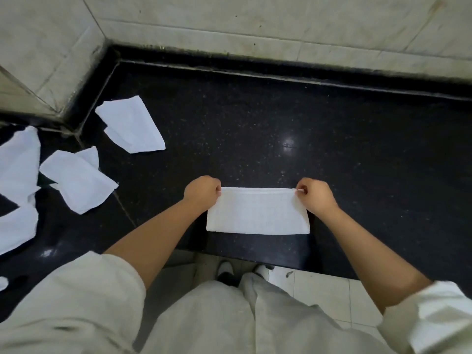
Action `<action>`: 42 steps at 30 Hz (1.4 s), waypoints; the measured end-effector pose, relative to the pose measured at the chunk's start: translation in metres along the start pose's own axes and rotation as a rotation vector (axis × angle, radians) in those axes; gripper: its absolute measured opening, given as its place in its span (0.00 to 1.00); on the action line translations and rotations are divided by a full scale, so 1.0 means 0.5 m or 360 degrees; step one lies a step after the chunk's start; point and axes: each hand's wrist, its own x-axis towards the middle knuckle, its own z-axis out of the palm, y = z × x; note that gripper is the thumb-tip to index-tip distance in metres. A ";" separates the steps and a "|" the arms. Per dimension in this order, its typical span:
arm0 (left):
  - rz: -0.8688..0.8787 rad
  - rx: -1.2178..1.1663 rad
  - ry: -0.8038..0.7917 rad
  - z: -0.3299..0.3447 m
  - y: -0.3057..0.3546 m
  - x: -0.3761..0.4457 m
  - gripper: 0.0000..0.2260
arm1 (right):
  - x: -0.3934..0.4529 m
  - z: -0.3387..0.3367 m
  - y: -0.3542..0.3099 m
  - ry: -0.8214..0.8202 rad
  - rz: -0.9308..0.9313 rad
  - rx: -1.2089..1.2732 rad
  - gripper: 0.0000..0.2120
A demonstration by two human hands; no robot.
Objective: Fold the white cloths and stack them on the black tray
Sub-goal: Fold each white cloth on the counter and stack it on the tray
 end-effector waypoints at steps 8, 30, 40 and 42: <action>0.0058 -0.0041 0.0221 0.030 -0.015 0.010 0.11 | 0.010 0.020 -0.004 0.0209 -0.0041 -0.0020 0.10; 0.0563 0.0102 0.0897 -0.098 -0.017 0.028 0.06 | 0.036 -0.118 -0.032 0.0687 -0.0660 -0.0109 0.13; 0.0878 0.0499 0.0462 0.041 -0.060 -0.029 0.06 | -0.054 0.033 0.059 0.0510 -0.0591 -0.0371 0.09; 0.0752 0.0501 0.0284 0.082 -0.066 -0.050 0.17 | -0.077 0.071 0.079 0.0400 -0.0502 -0.0371 0.09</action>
